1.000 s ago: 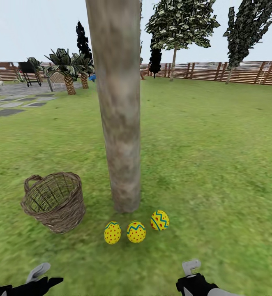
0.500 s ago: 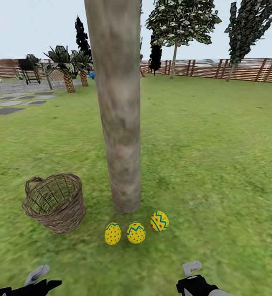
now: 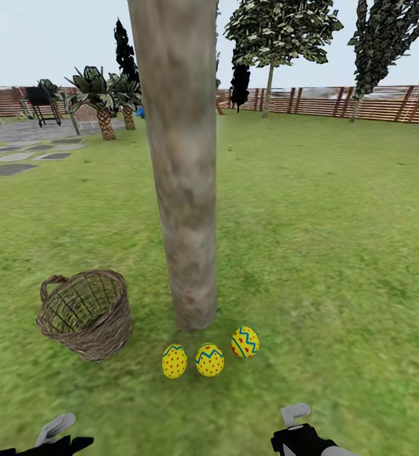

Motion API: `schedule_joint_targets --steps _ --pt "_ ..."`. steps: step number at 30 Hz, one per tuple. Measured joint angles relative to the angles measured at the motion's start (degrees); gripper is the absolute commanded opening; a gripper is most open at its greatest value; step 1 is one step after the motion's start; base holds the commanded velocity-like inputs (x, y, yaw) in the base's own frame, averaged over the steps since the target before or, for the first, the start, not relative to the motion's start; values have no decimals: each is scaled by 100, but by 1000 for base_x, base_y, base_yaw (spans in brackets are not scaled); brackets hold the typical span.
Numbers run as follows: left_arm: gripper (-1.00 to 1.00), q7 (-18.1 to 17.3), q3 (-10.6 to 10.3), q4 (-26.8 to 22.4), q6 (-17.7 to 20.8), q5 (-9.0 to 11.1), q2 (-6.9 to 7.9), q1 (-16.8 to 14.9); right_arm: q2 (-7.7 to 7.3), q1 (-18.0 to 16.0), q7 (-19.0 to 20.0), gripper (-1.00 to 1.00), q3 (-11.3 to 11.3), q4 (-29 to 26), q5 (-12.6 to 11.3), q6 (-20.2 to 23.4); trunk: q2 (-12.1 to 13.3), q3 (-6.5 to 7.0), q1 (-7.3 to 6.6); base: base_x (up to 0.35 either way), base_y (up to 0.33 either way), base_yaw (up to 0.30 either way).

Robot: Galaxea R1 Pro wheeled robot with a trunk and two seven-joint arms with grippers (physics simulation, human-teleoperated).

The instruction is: Take the three Easter eggs out of the wicker basket on the lawn in the garden, then place them on the lawn next to a single tree (choose any tree) so that all three eggs are next to the same tree and none are left in the basket.

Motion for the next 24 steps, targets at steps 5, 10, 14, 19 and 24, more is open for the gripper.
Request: schedule_joint_targets --steps 5,10,14,19,24 --pt "100 0 2 107 -181 -4 5 0 1 104 0 100 4 -7 7 -49 201 89 -110 0 0 0" --pt "100 20 0 132 -202 -6 16 0 -2 176 0 100 2 -1 4 -309 401 179 -220 0 0 0" --pt "100 289 -8 133 -203 -7 11 0 -14 242 1 100 4 0 7 -342 561 251 -308 0 0 0" --pt "100 635 -11 134 -205 -6 2 0 -8 305 1 100 3 0 6 -353 762 340 -417 0 0 0" --pt "100 899 -13 233 -239 -14 -121 0 5 402 0 100 5 1 -1 -636 963 430 -527 0 0 0"
